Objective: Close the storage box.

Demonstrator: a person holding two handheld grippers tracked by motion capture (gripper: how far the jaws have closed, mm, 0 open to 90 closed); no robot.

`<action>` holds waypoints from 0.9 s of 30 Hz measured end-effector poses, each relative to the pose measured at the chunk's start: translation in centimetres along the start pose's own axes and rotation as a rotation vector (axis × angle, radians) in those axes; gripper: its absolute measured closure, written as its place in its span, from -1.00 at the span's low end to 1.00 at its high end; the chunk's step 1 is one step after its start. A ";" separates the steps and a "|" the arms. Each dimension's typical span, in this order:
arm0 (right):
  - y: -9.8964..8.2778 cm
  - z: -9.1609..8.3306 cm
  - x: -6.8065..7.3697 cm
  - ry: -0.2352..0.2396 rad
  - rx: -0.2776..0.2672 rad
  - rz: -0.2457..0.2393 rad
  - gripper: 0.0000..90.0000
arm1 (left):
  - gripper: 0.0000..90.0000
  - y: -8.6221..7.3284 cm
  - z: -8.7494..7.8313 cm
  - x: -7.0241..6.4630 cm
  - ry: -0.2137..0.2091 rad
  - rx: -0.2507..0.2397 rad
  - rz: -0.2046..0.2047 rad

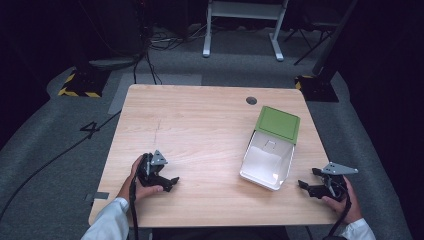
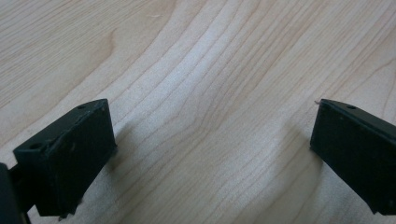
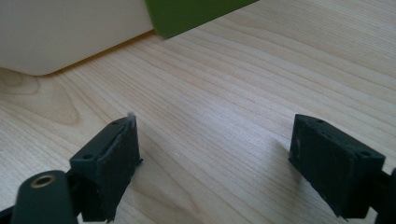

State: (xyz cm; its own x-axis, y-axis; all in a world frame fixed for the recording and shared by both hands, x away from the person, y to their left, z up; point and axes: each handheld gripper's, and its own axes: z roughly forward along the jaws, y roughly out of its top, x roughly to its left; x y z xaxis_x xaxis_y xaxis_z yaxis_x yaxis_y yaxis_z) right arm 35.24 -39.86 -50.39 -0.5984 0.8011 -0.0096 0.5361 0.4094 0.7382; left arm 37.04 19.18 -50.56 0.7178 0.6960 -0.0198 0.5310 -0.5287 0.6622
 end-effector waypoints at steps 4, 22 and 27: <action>0.1 0.0 -0.1 0.010 0.004 -0.010 -0.62 | -1.00 0.2 0.2 0.1 -0.005 0.001 0.009; 5.7 -3.5 2.5 0.097 -0.106 -0.105 -0.48 | -0.99 0.2 0.2 0.0 0.000 -0.002 0.007; 7.4 -4.7 3.4 0.119 -0.136 -0.118 -0.48 | -0.99 0.2 0.2 0.0 -0.001 0.000 0.007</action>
State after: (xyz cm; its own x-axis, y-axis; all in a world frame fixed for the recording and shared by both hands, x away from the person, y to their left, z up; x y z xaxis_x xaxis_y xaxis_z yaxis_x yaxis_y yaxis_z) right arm 34.38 -36.13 -41.77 -0.7224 0.6909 -0.0277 0.3778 0.4279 0.8211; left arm 37.21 18.98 -50.54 0.7221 0.6916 -0.0156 0.5255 -0.5337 0.6625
